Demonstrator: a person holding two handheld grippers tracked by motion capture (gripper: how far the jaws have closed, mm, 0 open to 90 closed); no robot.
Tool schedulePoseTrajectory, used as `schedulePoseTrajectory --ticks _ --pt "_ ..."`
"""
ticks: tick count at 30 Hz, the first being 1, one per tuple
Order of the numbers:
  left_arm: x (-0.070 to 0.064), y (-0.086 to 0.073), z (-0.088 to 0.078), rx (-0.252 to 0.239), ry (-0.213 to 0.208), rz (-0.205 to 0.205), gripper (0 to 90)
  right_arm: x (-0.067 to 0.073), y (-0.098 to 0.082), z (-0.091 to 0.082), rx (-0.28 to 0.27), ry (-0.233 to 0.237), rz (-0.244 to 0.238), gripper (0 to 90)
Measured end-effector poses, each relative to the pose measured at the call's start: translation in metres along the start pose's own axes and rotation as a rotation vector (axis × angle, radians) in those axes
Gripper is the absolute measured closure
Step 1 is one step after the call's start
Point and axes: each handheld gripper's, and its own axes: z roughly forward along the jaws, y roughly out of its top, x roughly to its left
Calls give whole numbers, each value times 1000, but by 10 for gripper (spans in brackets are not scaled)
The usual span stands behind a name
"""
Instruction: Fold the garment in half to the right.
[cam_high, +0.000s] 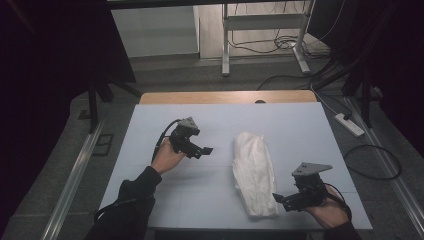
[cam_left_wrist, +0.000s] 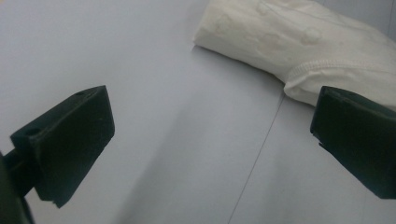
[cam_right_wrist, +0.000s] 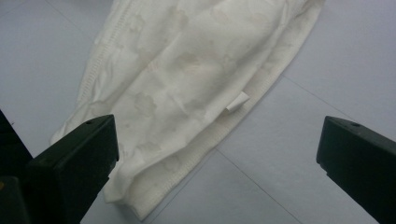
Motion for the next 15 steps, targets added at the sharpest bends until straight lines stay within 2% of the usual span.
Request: schedulePoseTrajectory --ticks 8,15 --pt "-5 -11 -10 -8 4 -26 0 -3 -2 0 5 -20 7 0" --pt "-9 -19 -19 -20 7 -42 0 -4 -2 0 5 -35 -8 0"
